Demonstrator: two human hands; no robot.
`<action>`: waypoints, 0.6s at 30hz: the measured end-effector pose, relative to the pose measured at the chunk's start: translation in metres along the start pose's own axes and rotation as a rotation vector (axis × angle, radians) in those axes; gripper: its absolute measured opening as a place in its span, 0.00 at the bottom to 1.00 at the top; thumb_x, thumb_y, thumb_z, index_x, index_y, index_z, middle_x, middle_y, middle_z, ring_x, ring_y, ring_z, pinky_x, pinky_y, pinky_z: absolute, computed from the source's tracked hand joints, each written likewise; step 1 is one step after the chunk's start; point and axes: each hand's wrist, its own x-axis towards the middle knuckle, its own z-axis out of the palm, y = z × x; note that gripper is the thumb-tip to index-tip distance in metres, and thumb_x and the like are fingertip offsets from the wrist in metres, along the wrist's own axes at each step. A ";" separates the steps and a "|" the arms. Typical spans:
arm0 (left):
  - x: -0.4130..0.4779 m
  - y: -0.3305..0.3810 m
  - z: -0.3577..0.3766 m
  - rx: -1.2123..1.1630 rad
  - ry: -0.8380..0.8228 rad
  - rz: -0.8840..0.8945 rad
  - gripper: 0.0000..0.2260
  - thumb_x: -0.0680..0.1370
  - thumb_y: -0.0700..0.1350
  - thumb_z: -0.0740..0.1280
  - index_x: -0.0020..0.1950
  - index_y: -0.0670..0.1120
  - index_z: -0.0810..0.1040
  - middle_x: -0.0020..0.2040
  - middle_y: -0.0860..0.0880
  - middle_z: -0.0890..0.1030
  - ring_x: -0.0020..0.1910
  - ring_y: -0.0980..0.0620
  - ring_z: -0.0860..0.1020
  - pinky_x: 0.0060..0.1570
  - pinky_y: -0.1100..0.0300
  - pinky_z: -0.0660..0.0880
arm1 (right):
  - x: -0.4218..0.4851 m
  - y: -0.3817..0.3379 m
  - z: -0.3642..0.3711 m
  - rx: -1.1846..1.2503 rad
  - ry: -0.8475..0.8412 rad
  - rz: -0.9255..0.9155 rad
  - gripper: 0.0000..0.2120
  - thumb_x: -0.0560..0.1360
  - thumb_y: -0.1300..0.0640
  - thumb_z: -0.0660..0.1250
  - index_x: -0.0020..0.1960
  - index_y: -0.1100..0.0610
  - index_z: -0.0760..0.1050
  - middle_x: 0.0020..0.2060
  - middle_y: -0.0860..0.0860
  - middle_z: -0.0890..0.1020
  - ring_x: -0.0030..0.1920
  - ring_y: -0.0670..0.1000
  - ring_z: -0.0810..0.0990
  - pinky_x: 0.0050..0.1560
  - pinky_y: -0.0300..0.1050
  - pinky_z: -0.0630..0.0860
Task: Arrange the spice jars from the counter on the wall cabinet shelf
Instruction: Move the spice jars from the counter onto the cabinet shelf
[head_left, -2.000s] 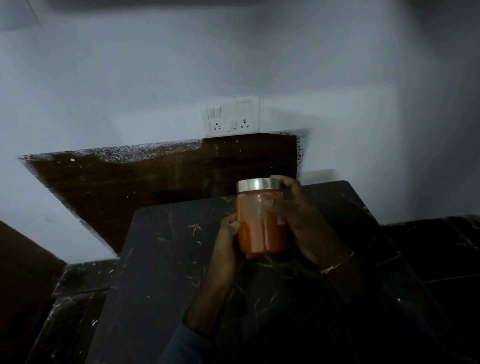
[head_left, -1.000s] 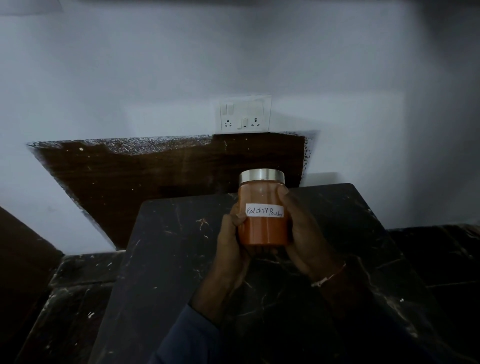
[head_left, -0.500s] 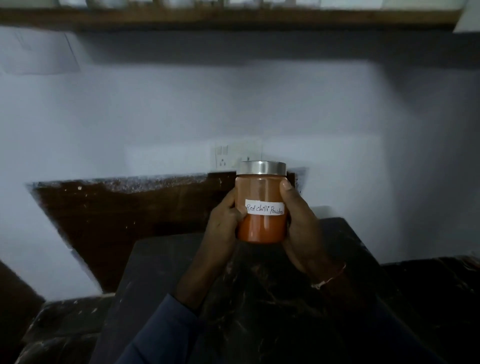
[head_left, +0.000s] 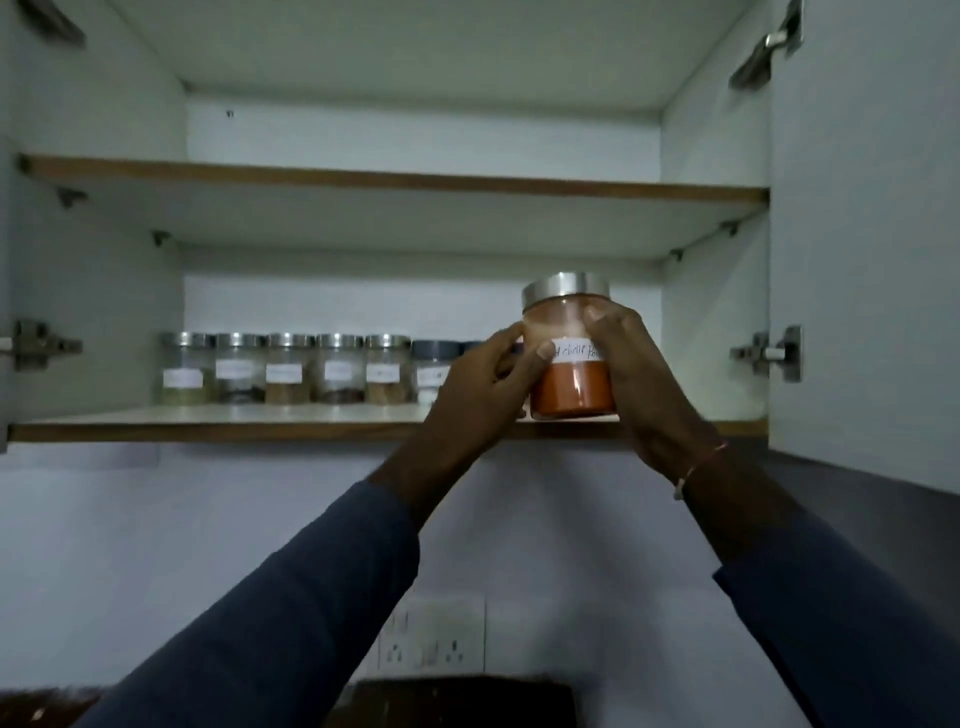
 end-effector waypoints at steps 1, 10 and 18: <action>0.016 -0.008 0.006 0.050 -0.006 -0.028 0.15 0.80 0.52 0.62 0.65 0.50 0.73 0.54 0.48 0.82 0.50 0.52 0.82 0.43 0.59 0.80 | 0.015 0.004 -0.009 -0.033 -0.025 -0.017 0.21 0.81 0.48 0.58 0.73 0.47 0.60 0.57 0.47 0.75 0.53 0.51 0.81 0.47 0.50 0.82; 0.085 -0.066 0.046 0.483 -0.290 -0.171 0.17 0.82 0.51 0.57 0.69 0.49 0.68 0.60 0.47 0.79 0.55 0.52 0.77 0.55 0.58 0.73 | 0.082 0.073 -0.074 -0.308 -0.222 0.070 0.21 0.81 0.55 0.58 0.69 0.39 0.57 0.66 0.55 0.71 0.58 0.54 0.77 0.55 0.49 0.79; 0.104 -0.096 0.091 0.804 -0.583 -0.465 0.20 0.83 0.47 0.50 0.74 0.44 0.65 0.74 0.42 0.65 0.73 0.45 0.64 0.71 0.53 0.60 | 0.154 0.112 -0.111 -0.582 -0.313 0.187 0.18 0.80 0.59 0.61 0.66 0.50 0.58 0.57 0.54 0.72 0.52 0.52 0.76 0.46 0.42 0.78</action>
